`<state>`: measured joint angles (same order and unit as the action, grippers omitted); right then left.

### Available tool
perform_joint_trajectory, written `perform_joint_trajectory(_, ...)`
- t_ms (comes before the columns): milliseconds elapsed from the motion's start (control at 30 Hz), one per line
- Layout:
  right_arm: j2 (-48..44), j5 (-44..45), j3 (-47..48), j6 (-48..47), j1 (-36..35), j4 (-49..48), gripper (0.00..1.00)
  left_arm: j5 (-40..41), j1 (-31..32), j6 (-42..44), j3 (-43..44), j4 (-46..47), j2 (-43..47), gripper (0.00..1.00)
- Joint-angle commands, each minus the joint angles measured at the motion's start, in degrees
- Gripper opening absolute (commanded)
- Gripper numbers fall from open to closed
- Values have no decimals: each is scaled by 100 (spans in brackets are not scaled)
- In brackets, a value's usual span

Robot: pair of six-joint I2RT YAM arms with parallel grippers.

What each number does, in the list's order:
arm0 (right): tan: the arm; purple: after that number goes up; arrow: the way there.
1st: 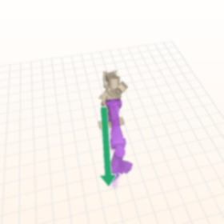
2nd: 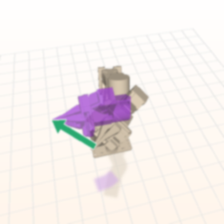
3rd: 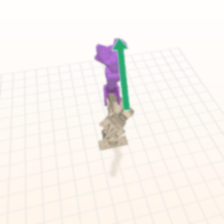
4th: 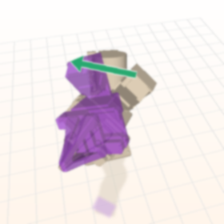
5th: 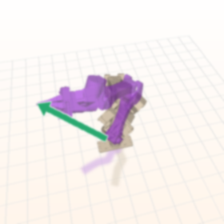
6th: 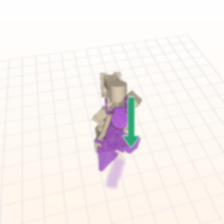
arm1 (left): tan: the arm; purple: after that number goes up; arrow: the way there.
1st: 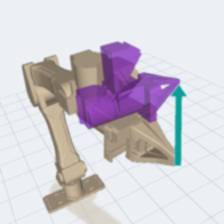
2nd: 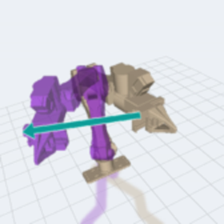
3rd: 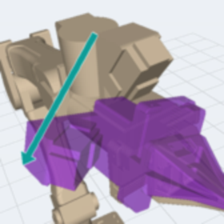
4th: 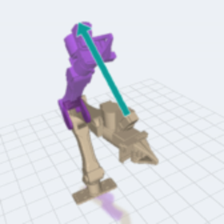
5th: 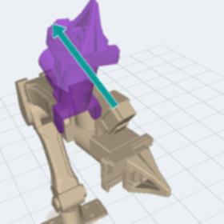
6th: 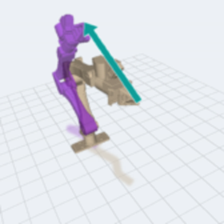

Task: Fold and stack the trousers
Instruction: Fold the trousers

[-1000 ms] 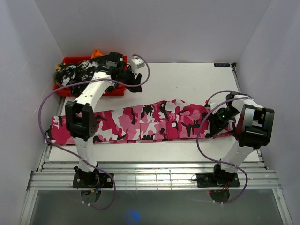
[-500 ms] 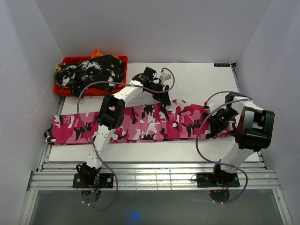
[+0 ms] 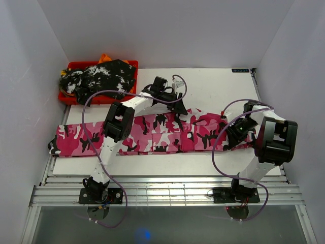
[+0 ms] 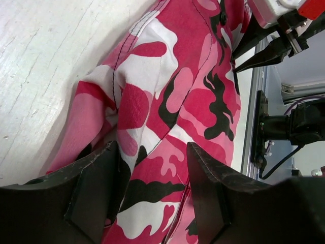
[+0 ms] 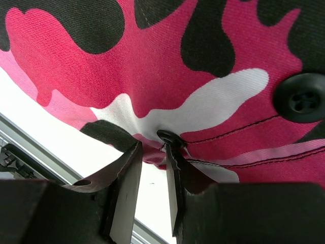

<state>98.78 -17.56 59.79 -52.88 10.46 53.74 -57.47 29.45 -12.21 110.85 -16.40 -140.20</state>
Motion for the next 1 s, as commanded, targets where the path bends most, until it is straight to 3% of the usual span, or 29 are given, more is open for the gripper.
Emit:
perform_joint_trajectory(0,414,983,-310,-372,53,-979,33,-150,69,-326,-133,488,652,67)
perform_joint_trajectory(367,335,1035,-363,-495,53,-962,33,-449,280,-932,165,901,38,67)
perform_joint_trajectory(567,396,1070,-336,-565,53,-970,32,-589,359,-2056,-195,2412,-139,72)
perform_joint_trajectory(800,519,1079,-275,-592,53,-961,32,-493,491,-2461,402,2563,-710,78)
perform_joint_trajectory(967,554,1115,-301,-688,53,-970,31,-335,491,-3050,464,3178,-1009,80)
